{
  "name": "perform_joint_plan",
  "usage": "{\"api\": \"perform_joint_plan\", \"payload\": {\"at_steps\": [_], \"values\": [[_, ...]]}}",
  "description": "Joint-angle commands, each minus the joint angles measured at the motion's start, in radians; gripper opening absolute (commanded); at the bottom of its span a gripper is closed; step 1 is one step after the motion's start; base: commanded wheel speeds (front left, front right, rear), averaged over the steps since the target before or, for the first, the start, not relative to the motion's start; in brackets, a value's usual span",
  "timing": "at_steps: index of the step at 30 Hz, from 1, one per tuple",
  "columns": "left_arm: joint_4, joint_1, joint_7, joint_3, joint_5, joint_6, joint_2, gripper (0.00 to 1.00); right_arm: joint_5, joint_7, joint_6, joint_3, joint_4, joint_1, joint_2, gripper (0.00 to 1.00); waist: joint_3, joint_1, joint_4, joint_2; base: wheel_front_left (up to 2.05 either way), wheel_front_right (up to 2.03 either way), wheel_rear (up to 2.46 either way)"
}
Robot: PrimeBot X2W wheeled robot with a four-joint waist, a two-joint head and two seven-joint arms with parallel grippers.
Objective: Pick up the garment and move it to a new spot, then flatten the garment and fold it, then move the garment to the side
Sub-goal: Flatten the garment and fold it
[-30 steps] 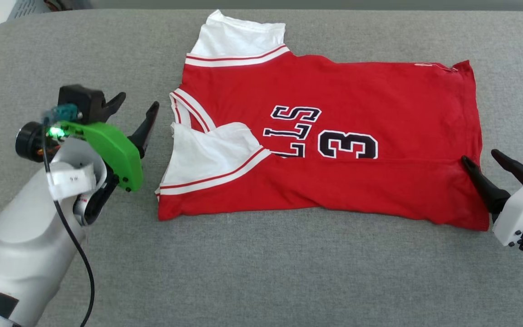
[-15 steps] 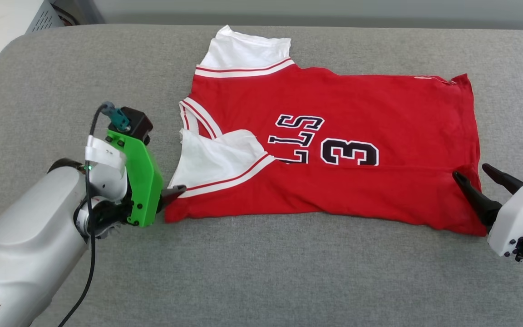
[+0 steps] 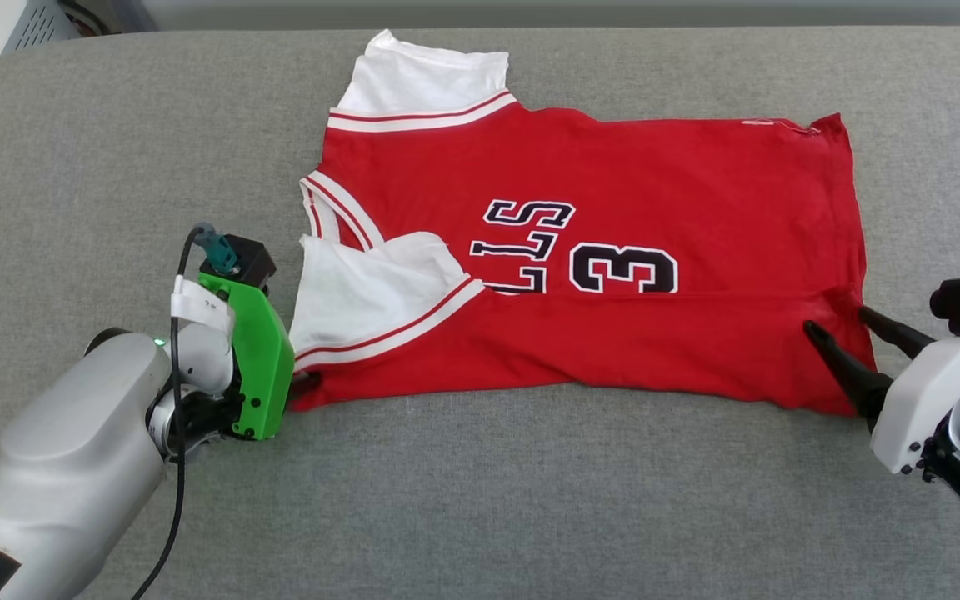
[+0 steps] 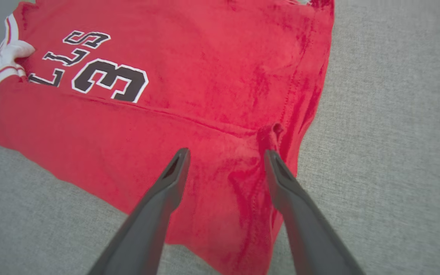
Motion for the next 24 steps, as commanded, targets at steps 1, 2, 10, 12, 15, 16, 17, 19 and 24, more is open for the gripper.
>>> {"api": "perform_joint_plan", "payload": {"at_steps": [1, 2, 10, 12, 15, 16, 17, 19, 24], "values": [[0.005, 0.050, -0.018, -0.031, -0.003, -0.003, -0.027, 0.00, -0.011, -0.008, -0.001, -0.005, -0.001, -0.021, -0.009, 1.00, -0.011, 0.0000, 0.002, -0.0001, 0.00, 0.00, 0.00], [-0.001, 0.048, -0.035, -0.033, 0.000, -0.003, -0.022, 0.00, -0.018, -0.010, -0.001, -0.007, -0.004, -0.025, -0.016, 1.00, -0.016, 0.0000, 0.004, -0.0001, 0.00, 0.00, 0.00], [-0.074, 0.051, -0.185, -0.038, 0.017, -0.003, 0.023, 0.00, -0.016, 0.104, -0.001, -0.011, -0.078, -0.043, -0.127, 1.00, -0.055, 0.0000, 0.020, -0.0001, 0.00, 0.00, 0.00], [-0.089, 0.054, -0.205, -0.039, 0.020, -0.003, 0.032, 0.00, 0.002, 0.169, -0.001, -0.015, -0.096, -0.042, -0.159, 1.00, -0.056, 0.0000, 0.024, -0.0001, 0.00, 0.00, 0.00], [-0.110, 0.059, -0.227, -0.041, 0.025, -0.003, 0.043, 0.00, 0.041, 0.296, -0.001, -0.013, -0.113, -0.035, -0.191, 1.00, -0.052, 0.0000, 0.028, -0.0001, 0.00, 0.00, 0.00], [-0.116, 0.060, -0.232, -0.041, 0.024, -0.003, 0.046, 0.00, 0.050, 0.328, -0.001, -0.013, -0.117, -0.033, -0.197, 1.00, -0.050, 0.0000, 0.028, -0.0001, 0.00, 0.00, 0.00], [-0.122, 0.061, -0.238, -0.041, 0.025, -0.003, 0.049, 0.00, 0.057, 0.363, -0.001, -0.013, -0.119, -0.030, -0.200, 1.00, -0.045, 0.0000, 0.030, -0.0001, 0.00, 0.00, 0.00], [-0.137, 0.061, -0.257, -0.041, 0.035, -0.003, 0.057, 0.00, 0.055, 0.424, -0.001, -0.012, -0.102, -0.020, -0.177, 1.00, -0.025, 0.0000, 0.037, -0.0001, 0.00, 0.00, 0.00], [-0.142, 0.060, -0.279, -0.037, 0.042, 0.001, 0.057, 0.00, 0.017, 0.427, -0.001, 0.018, -0.013, -0.014, -0.102, 1.00, 0.000, 0.0000, 0.042, -0.0001, 0.00, 0.00, 0.00]]}}
